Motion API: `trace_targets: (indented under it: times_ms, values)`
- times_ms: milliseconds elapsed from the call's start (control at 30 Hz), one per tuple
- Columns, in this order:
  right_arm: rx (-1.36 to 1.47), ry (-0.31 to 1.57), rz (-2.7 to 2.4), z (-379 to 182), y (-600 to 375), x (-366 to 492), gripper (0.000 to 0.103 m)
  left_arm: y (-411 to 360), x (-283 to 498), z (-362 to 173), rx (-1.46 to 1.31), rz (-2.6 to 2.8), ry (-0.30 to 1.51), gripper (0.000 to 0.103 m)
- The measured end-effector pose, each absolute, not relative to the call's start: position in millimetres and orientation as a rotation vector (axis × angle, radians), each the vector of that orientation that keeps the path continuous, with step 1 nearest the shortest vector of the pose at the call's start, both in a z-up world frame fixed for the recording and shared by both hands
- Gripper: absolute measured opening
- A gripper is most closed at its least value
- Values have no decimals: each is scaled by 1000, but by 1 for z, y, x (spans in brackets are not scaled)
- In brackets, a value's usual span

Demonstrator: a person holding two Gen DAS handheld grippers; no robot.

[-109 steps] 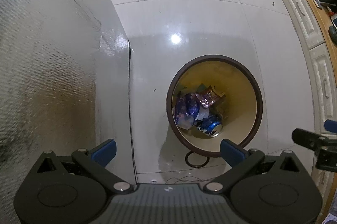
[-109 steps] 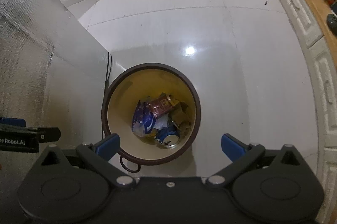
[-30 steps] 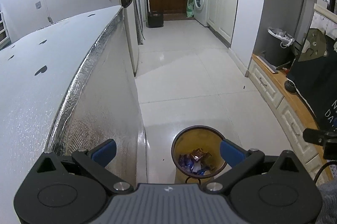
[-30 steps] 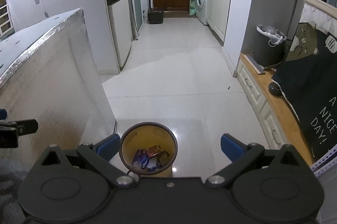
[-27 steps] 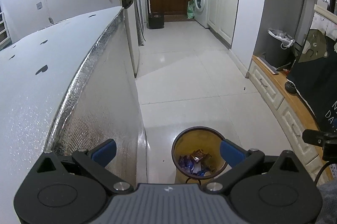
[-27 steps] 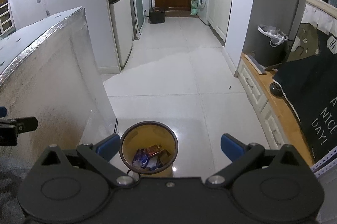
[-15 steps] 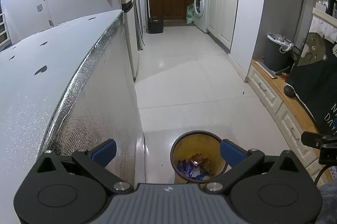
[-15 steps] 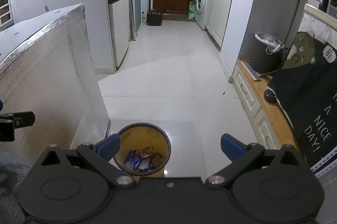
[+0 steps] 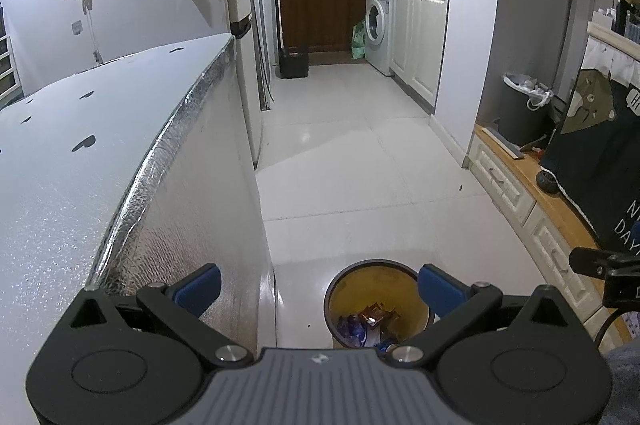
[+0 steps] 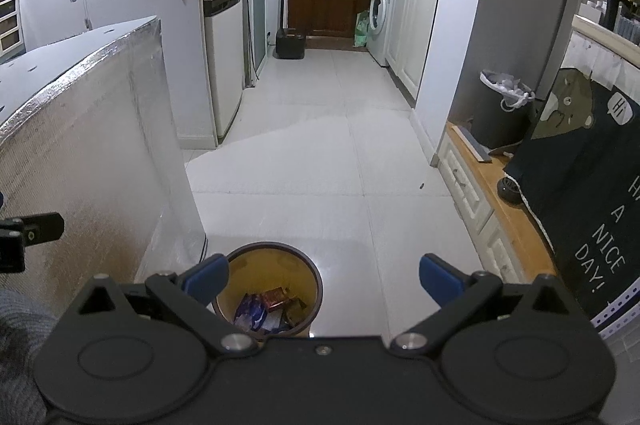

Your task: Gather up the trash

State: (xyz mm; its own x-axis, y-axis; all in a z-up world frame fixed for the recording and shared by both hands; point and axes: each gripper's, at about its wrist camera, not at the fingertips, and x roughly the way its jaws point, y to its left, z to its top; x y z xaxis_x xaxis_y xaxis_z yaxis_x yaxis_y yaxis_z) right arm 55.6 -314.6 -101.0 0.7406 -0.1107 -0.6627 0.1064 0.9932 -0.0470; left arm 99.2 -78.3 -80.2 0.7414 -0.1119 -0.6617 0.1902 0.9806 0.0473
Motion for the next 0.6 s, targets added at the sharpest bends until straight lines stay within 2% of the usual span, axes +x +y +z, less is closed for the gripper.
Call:
trace_targets:
  times_ms: [600]
  values:
    - [-8, 722, -121, -101, -313, 53, 103, -76, 98, -80, 113, -167, 718, 103]
